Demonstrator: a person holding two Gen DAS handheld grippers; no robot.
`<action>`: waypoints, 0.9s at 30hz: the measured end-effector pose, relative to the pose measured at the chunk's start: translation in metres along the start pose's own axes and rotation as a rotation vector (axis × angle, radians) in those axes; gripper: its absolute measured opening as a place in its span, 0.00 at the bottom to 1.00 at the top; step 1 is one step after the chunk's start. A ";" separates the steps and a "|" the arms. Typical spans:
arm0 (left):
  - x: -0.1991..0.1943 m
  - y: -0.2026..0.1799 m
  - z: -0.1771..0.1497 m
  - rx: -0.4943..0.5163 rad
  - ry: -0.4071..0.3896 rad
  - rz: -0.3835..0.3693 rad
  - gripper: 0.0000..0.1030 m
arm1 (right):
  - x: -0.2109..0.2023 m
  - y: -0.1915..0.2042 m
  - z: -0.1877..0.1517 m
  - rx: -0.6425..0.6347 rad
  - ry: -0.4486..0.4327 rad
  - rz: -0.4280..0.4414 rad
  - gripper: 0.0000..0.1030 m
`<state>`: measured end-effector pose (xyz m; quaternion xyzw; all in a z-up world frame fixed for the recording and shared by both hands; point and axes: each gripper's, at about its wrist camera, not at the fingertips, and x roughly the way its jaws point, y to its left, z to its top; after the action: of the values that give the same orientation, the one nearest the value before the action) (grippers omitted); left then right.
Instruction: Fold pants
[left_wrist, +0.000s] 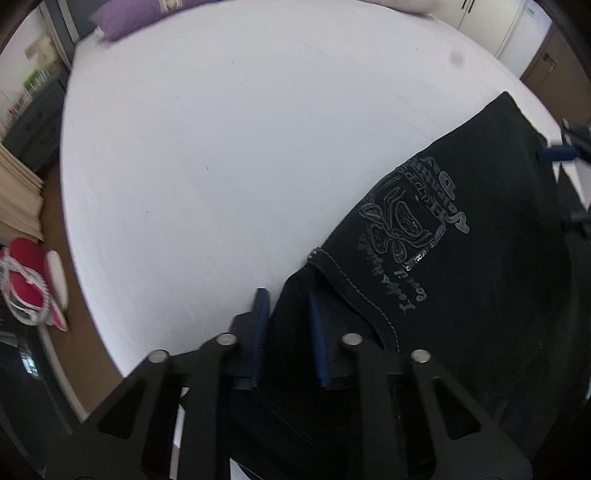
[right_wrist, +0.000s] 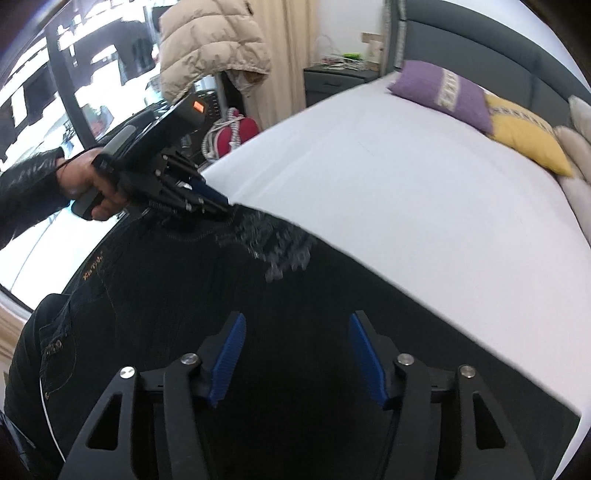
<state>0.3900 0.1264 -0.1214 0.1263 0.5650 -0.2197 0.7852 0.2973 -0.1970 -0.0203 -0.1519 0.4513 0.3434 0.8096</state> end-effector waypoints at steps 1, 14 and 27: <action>-0.005 0.000 -0.004 0.000 -0.019 0.015 0.07 | 0.003 -0.001 0.006 -0.009 0.004 -0.005 0.59; -0.059 -0.018 -0.062 -0.034 -0.308 0.067 0.03 | 0.062 -0.005 0.059 -0.191 0.152 -0.054 0.58; -0.084 -0.079 -0.068 -0.049 -0.347 0.066 0.03 | 0.099 -0.025 0.063 -0.084 0.270 0.006 0.11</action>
<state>0.2730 0.1049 -0.0609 0.0857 0.4220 -0.1983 0.8805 0.3894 -0.1382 -0.0696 -0.2292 0.5416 0.3411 0.7334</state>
